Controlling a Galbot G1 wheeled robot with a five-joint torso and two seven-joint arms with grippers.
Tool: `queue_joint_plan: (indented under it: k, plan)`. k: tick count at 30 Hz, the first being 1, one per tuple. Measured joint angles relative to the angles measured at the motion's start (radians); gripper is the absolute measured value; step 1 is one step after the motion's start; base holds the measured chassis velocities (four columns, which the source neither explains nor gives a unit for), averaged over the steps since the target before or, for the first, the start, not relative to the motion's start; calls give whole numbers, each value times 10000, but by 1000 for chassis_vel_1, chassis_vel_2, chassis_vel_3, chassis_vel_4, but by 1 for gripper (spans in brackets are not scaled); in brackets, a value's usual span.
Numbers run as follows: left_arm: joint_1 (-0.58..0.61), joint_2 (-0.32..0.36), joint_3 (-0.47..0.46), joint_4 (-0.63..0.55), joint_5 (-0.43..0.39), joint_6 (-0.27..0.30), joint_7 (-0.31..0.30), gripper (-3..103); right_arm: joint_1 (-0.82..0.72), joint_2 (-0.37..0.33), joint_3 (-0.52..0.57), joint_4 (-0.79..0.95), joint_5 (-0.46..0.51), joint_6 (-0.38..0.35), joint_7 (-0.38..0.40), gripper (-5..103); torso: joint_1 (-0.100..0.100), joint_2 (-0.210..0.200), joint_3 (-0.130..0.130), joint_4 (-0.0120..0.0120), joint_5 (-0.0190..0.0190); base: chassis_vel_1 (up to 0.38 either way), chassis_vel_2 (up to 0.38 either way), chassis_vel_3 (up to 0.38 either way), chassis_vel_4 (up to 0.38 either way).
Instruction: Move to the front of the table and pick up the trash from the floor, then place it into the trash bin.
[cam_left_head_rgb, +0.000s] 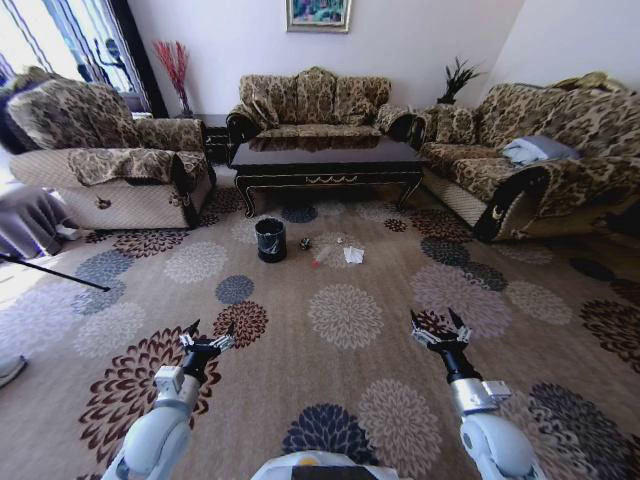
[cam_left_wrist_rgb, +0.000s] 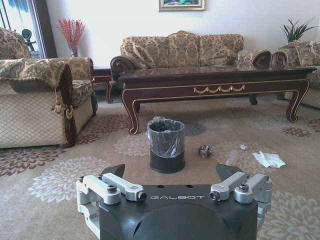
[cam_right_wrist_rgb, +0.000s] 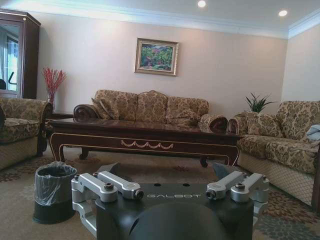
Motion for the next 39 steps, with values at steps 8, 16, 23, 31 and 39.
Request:
queue_joint_plan:
  k: [8, 16, 23, 31, 39]
  plan:
    - [55, -45, 125, -49, 206, 7, -82, 99, -123, 2, 66, 270, 11, 27, -43, 100, -123, -344, -219, 1, -1, 0, 0, 0, 0]
    - [55, -43, 82, -81, 134, 10, -80, 98, -290, 45, 80, 382, 55, 46, -39, 100, -246, -659, -410, 0, 0, 0, 0, 0, 0]
    - [3, -39, 101, -86, -42, 110, -135, 102, -260, 49, 27, 476, 76, -3, 1, 100, -340, -927, -583, 1, -1, 0, 0, 0, 0]
    - [-21, -35, 72, -26, -178, 160, -226, 98, -263, 116, 2, 369, 233, -37, 23, 100, -458, -1294, -835, 0, 0, 0, 0, 0, 0]
    - [-63, -80, 45, 68, -153, 177, -329, 97, -294, 141, -4, 352, 275, -26, -9, 100, -555, -1606, -1053, 0, -1, 0, 0, 0, 0]
